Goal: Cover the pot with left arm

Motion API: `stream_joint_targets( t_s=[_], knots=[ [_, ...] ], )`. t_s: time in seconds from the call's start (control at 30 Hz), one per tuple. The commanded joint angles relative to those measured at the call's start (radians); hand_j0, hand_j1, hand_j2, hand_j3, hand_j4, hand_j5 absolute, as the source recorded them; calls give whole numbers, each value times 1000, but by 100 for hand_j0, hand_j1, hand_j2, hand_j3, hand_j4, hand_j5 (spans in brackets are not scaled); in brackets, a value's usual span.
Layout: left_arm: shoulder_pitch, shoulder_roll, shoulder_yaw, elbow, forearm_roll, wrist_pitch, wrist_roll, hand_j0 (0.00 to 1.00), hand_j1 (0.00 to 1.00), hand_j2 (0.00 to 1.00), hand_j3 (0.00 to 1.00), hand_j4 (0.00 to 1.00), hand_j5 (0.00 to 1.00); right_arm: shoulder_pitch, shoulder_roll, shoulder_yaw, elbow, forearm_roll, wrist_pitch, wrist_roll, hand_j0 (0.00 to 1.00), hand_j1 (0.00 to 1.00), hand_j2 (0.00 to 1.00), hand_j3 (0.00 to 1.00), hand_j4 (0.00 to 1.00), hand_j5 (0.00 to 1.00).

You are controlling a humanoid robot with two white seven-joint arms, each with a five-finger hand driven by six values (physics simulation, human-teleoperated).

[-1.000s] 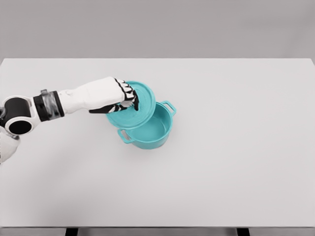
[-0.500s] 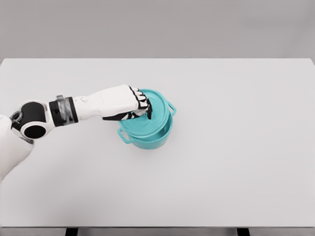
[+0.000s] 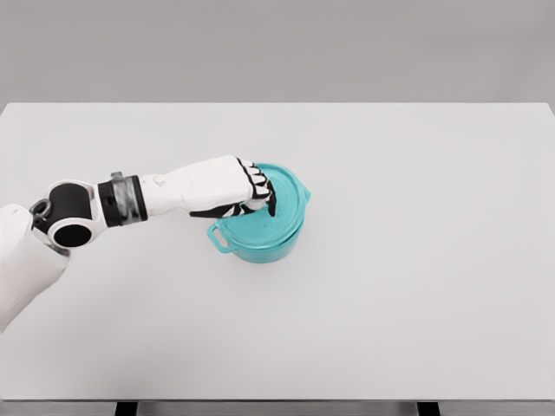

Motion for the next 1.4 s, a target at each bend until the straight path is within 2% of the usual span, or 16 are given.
stream_joint_targets(
  t_s=[0.0, 0.37, 0.7, 1.07, 1.37],
  knots=[
    [0, -3, -3, 2, -4, 2, 1, 53, 53, 53, 53, 53, 53, 0, 0, 0, 1, 0, 0, 0, 100, 100, 100, 100, 100, 100],
    [2, -7, -4, 16, -5, 2, 1, 54, 54, 54, 54, 54, 54, 0, 0, 0, -1, 0, 0, 0, 100, 100, 100, 100, 100, 100],
    [3, -7, -3, 22, -5, 2, 1, 64, 64, 64, 64, 64, 64, 0, 0, 0, -1, 0, 0, 0, 100, 100, 100, 100, 100, 100],
    [0, -10, -3, 20, -5, 2, 1, 65, 65, 65, 65, 65, 65, 0, 0, 0, 1, 0, 0, 0, 100, 100, 100, 100, 100, 100],
    [-8, -17, -3, 22, -5, 2, 1, 69, 69, 69, 69, 69, 69, 0, 0, 0, 1, 0, 0, 0, 100, 100, 100, 100, 100, 100]
  ],
)
